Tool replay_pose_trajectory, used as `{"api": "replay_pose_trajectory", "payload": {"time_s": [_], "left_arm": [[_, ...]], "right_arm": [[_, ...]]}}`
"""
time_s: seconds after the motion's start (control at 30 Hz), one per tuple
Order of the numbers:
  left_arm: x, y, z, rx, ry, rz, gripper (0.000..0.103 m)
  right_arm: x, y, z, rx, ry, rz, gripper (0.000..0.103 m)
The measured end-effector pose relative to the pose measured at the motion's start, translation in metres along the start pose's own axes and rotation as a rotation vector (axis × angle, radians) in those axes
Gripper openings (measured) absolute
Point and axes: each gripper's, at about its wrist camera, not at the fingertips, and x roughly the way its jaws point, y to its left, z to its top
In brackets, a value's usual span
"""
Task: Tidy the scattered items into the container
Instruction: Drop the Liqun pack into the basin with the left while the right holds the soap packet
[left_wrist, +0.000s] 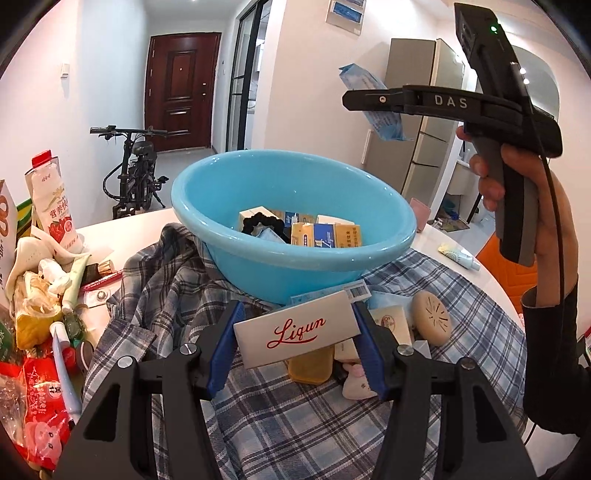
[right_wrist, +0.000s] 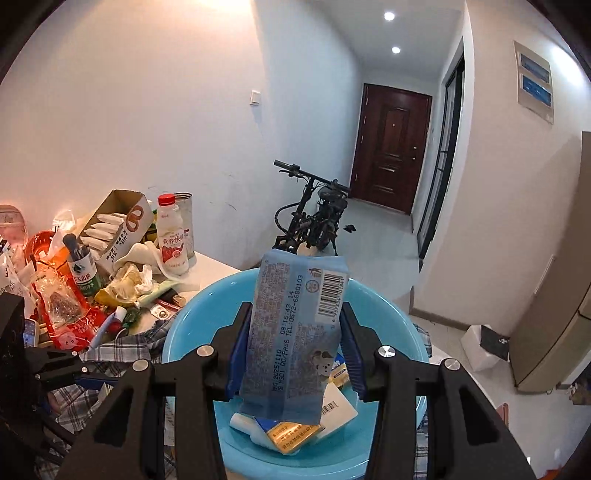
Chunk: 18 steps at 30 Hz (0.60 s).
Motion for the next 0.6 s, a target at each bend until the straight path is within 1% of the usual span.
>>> {"api": "replay_pose_trajectory", "payload": {"time_s": [0.07, 0.13, 0.2, 0.37, 0.5, 0.6], "left_arm": [[0.002, -0.003, -0.001, 0.015, 0.002, 0.015, 0.057], [0.003, -0.007, -0.002, 0.021, 0.008, 0.009, 0.057], [0.005, -0.01, -0.002, 0.028, 0.012, 0.005, 0.057], [-0.002, -0.019, -0.004, 0.048, 0.008, 0.041, 0.057], [-0.023, -0.021, -0.004, 0.036, -0.015, 0.09, 0.057], [-0.05, -0.023, 0.005, 0.011, -0.07, 0.128, 0.057]], "right_arm": [[0.001, -0.003, -0.001, 0.0, 0.007, -0.007, 0.047], [0.002, -0.004, -0.002, -0.005, 0.013, -0.021, 0.047], [0.001, -0.005, -0.002, -0.001, 0.012, -0.005, 0.047], [-0.003, -0.003, -0.001, -0.004, 0.009, 0.025, 0.047], [-0.008, -0.005, 0.0, 0.003, 0.0, 0.05, 0.047], [-0.009, -0.005, 0.0, -0.001, 0.005, 0.061, 0.047]]}}
